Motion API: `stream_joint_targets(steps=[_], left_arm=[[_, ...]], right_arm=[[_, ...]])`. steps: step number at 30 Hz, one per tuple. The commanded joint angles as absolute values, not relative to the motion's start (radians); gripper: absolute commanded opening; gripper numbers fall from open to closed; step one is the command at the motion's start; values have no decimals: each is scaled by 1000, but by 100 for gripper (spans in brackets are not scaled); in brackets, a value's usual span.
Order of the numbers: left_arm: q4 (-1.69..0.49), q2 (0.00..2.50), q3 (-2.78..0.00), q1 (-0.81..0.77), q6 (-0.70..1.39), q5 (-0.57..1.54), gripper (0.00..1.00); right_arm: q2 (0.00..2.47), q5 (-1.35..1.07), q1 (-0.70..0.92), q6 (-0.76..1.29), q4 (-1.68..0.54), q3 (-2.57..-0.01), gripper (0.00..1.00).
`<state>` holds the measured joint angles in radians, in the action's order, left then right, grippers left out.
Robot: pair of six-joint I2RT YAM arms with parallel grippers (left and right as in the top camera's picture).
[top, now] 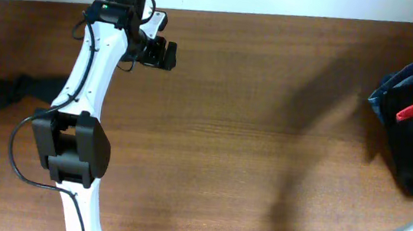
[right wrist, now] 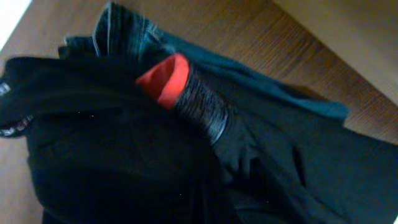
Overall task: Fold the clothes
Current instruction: 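Lower the bundle into the red-lined bag at right and release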
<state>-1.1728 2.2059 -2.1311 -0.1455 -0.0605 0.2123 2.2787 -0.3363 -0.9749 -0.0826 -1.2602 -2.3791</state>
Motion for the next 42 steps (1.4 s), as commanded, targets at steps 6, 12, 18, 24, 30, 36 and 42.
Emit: stream_joint_targets(steps=[6,12,18,24,30,36,42], left_arm=[[-1159,2205,-2140,-148,-54,216,99],[-1151,2205,-2140,-148,-53,217,99],[-1151,2205,-2140,-148,-53,216,99],[-1152,2205,-2140,-148,-53,216,99],[-1152,2205,-2140,-148,-53,217,99],[-1152,2205,-2140,-148,-53,217,99],[-1153,2205,-2140,-148,-53,217,99]], right_arm=[[2286,-328,-1044,-6,-1208,-2434,4],[2286,-327,-1095,17,-1169,-2434,4],[2287,-268,-1105,44,-1168,-2433,4],[2304,-178,-1108,105,-1192,-2428,4],[2316,-118,-1107,168,-1207,-2411,4],[2324,-66,-1108,204,-1206,-2408,4],[2365,-66,-1108,204,-1198,-2408,4]])
